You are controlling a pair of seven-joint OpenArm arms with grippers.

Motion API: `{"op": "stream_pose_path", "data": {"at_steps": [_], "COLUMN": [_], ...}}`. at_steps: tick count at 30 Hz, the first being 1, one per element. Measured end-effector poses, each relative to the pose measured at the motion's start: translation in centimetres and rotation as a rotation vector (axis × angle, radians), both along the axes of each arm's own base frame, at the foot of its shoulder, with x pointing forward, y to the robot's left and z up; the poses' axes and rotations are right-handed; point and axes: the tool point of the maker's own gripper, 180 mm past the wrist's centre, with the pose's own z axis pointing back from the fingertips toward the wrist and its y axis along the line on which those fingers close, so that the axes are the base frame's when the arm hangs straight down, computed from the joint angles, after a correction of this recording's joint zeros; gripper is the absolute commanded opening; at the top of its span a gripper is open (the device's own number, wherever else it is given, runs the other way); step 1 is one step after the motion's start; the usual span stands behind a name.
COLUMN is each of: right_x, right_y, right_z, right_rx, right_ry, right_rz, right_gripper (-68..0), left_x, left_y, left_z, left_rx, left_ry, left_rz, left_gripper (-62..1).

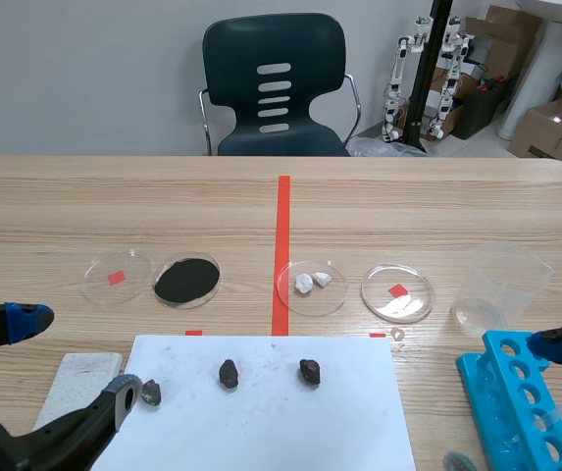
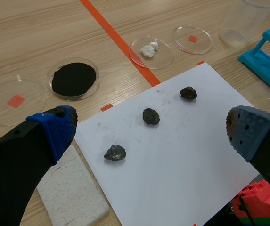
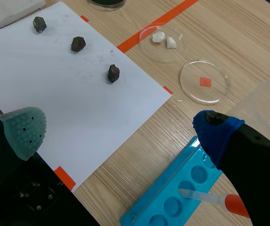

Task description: Pick up the right mineral with the left hand

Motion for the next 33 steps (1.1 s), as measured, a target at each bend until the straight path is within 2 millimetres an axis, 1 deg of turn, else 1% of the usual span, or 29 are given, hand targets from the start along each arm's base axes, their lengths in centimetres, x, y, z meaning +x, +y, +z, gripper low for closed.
{"op": "stream_pose_path", "data": {"at_steps": [17,19,20,23,27,30,33], "right_x": [0.0,0.0,0.0,0.0,0.0,0.0,0.0], "right_y": [0.0,0.0,0.0,0.0,0.0,0.0,0.0], "right_z": [0.0,0.0,0.0,0.0,0.0,0.0,0.0], "right_rx": [0.0,0.0,0.0,0.0,0.0,0.0,0.0], "right_ry": [0.0,0.0,0.0,0.0,0.0,0.0,0.0], "right_rz": [0.0,0.0,0.0,0.0,0.0,0.0,0.0], "right_gripper": [0.4,0.4,0.4,0.4,0.4,0.4,0.4], "left_x": [0.0,0.0,-0.2,-0.4,0.2,1.1,2.0], "left_y": [0.0,0.1,0.0,-1.4,-3.5,-4.8,-6.6], "left_z": [0.0,-0.5,-1.1,-3.0,-4.8,-5.7,-6.0], "left_rx": [-0.001,-0.005,0.016,0.067,0.119,0.159,0.182], "left_ry": [0.002,0.037,0.063,0.159,0.256,0.315,0.353], "left_rz": [0.001,0.009,0.006,-0.041,-0.069,-0.052,-0.048], "left_gripper": [1.4,1.4,1.4,1.4,1.4,1.4,1.4]}}
